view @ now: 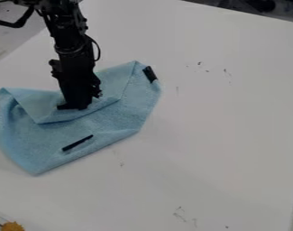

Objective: Unfolded cloth from center to top left

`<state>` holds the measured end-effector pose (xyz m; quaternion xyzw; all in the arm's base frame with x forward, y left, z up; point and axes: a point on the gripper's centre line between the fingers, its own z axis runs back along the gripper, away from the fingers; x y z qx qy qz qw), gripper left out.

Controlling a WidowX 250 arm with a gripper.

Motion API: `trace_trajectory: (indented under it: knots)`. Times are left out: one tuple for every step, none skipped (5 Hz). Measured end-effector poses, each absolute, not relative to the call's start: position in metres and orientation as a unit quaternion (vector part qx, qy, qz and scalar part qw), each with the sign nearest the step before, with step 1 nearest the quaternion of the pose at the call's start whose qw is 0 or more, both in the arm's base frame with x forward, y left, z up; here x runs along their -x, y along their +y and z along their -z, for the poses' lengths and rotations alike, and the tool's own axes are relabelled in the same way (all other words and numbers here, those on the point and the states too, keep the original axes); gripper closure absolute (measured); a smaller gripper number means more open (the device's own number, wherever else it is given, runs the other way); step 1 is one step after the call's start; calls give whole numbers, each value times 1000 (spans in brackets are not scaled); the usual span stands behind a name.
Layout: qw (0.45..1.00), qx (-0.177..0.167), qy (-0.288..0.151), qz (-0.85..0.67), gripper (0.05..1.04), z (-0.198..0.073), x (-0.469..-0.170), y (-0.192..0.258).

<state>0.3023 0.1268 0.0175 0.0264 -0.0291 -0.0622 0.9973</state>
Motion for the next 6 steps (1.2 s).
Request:
trace_trajectory:
  knots:
    - [997,-26,-30,60,930,-17,-301,129]
    - [997,-29,-26,59,1020,-17,-299,130]
    - [997,-42,-4,70,1027,-18,-296,128]
    - [991,-86,-8,100,1028,-48,-316,129]
    - [984,-115,-31,130,1028,-80,-345,141]
    - [981,-92,-27,168,1028,-60,-377,160]
